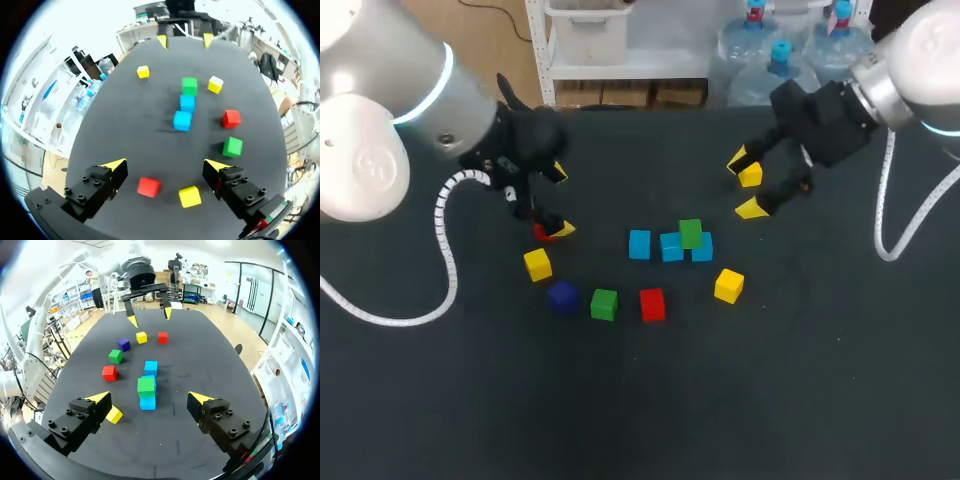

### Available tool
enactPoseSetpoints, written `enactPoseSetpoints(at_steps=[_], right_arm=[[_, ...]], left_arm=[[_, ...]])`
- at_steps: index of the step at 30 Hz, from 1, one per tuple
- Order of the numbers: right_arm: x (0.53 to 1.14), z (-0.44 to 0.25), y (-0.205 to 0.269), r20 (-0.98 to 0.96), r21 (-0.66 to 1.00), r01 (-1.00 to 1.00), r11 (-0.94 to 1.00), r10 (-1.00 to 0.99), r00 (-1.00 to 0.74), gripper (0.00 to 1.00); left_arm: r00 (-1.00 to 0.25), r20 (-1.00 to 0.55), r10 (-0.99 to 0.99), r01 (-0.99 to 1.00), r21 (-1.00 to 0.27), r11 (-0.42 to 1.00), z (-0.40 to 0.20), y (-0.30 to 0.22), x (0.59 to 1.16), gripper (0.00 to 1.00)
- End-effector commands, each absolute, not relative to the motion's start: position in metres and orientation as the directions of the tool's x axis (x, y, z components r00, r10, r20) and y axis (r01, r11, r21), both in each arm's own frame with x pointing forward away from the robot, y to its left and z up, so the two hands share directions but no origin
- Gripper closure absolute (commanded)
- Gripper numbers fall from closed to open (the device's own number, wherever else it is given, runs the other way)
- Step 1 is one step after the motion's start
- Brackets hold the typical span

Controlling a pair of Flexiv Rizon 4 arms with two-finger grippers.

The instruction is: Place the blue cubes, place green cubes on the blue cubes, place the yellow cubes on the green cubes, then place the red cubes on the yellow cubes, and place purple cube on the red cubes.

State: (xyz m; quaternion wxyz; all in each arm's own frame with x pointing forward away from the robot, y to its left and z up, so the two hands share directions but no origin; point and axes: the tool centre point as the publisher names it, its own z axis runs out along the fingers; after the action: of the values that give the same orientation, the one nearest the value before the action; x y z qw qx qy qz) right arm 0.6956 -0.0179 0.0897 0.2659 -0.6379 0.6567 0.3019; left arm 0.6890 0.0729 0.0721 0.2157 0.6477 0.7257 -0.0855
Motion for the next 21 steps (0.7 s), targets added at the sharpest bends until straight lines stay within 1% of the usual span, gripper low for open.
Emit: enactPoseSetpoints(at_steps=[1, 4, 9, 12, 16, 21], right_arm=[[0.696, 0.089, -0.018, -0.736, 0.057, -0.998, 0.003, -0.675, -0.044, 0.0], [0.696, 0.089, -0.018, -0.736, 0.057, -0.998, 0.003, -0.675, -0.044, 0.0], [0.696, 0.089, -0.018, -0.736, 0.057, -0.998, 0.003, -0.675, -0.044, 0.0], [0.696, 0.089, -0.018, -0.736, 0.057, -0.998, 0.003, -0.675, -0.044, 0.0], [0.696, 0.089, -0.018, -0.736, 0.057, -0.998, 0.003, -0.675, -0.044, 0.0], [0.696, 0.089, -0.018, -0.736, 0.057, -0.998, 0.003, -0.675, -0.044, 0.0]], left_arm=[[-0.045, -0.323, 0.945, 0.988, 0.129, 0.091, 0.08, 0.06, 0.666, 0.0], [-0.035, -0.396, 0.918, 0.997, 0.054, 0.061, 0.067, 0.053, 0.656, 0.0], [-0.046, -0.393, 0.918, 0.998, -0.057, 0.025, 0.045, 0.05, 0.635, 0.0], [-0.092, -0.403, 0.911, 0.993, -0.102, 0.056, 0.032, 0.058, 0.627, 0.0], [-0.119, -0.407, 0.906, 0.991, -0.11, 0.081, 0.03, 0.061, 0.625, 0.0], [-0.097, -0.369, 0.924, 0.995, -0.071, 0.076, 0.028, 0.053, 0.63, 0.0]])
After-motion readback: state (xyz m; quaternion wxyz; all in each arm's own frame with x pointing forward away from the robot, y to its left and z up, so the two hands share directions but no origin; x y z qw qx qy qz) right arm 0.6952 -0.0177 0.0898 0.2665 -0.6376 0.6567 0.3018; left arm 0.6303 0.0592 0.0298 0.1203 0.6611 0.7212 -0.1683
